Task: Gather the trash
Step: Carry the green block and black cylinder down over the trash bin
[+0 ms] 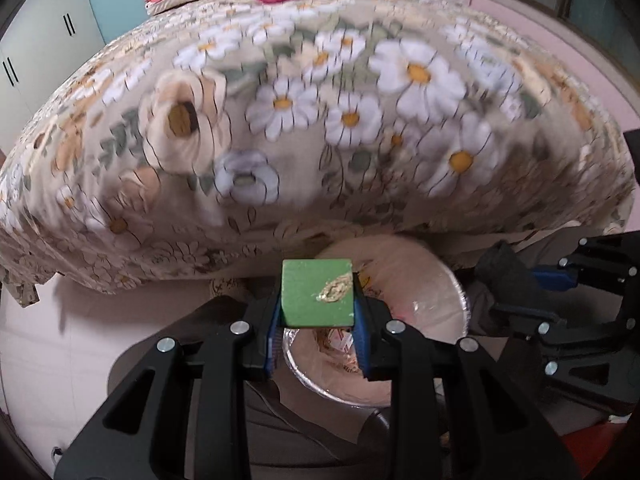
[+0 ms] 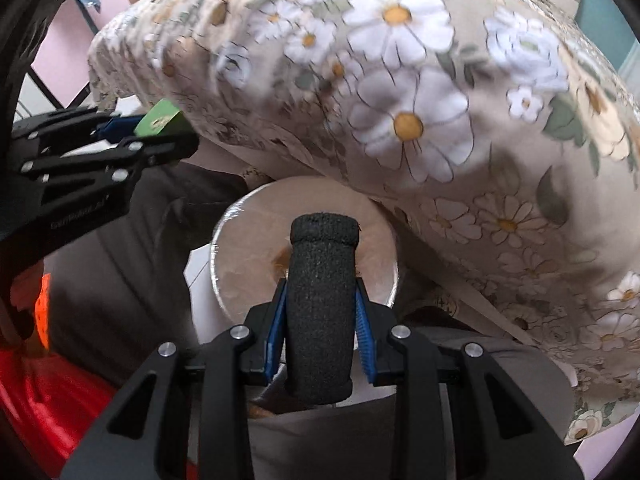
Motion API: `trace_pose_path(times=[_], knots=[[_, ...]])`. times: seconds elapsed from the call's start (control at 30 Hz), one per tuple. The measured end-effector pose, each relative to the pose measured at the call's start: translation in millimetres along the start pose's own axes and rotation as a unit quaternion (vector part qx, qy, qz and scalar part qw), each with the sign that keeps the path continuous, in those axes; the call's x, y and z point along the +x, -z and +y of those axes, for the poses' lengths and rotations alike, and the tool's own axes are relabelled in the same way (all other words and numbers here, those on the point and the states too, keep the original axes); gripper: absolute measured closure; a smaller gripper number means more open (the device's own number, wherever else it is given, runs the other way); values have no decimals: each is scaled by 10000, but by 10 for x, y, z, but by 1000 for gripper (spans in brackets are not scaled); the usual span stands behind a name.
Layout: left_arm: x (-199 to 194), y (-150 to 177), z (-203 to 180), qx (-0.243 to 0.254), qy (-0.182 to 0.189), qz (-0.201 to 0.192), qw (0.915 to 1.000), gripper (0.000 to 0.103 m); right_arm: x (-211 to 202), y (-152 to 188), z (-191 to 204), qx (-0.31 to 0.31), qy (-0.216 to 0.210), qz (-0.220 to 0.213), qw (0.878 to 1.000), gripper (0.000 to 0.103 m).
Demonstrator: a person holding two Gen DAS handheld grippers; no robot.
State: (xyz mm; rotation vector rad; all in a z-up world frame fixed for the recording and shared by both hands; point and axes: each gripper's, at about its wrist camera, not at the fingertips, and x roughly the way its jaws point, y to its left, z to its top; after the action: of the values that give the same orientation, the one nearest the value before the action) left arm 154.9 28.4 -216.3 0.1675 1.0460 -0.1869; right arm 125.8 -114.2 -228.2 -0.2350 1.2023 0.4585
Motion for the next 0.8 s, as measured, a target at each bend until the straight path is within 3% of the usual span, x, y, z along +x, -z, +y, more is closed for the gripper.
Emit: trace_pose_path(times=[0.8], knots=[[788, 287, -162, -103, -94, 659, 9977, 73, 773, 135, -106, 591, -142, 377, 9974, 70]])
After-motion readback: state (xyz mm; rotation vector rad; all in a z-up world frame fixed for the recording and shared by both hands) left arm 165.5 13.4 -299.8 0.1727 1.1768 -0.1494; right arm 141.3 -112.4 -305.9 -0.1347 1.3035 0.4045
